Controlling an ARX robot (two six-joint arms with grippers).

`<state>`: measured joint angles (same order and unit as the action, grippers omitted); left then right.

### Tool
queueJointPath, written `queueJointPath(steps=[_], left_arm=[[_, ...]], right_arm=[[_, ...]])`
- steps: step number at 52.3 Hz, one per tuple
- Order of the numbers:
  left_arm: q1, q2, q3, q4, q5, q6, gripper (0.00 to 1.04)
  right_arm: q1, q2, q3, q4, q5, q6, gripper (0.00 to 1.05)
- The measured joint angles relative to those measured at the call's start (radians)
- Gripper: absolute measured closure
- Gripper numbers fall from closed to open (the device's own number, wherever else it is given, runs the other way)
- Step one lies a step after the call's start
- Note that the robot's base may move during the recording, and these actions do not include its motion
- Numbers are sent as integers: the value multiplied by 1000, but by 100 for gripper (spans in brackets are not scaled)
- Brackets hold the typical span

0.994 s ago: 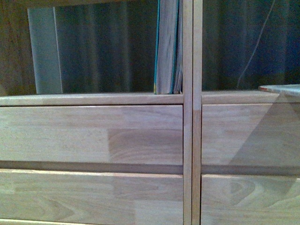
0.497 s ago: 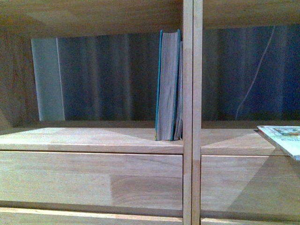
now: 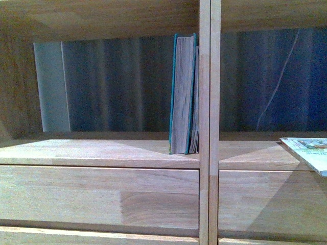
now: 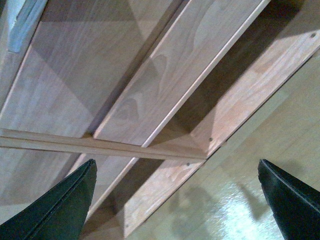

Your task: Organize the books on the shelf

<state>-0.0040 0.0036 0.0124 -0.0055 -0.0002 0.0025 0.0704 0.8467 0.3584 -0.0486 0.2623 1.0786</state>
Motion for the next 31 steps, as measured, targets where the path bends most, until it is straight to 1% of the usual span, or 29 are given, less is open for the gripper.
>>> queueJointPath(steps=[7,13,24,31], left_arm=[[0,0,0,0,0,0,7],[0,0,0,0,0,0,7],[0,0,0,0,0,0,7],[0,0,0,0,0,0,7]], right_arm=[[1,105,93,19,-42,90,7],[-18,194,166,54,-74,150,7],[-58,360,286,108,-94,253,7],[-69,478,382,135,-95,322,7]])
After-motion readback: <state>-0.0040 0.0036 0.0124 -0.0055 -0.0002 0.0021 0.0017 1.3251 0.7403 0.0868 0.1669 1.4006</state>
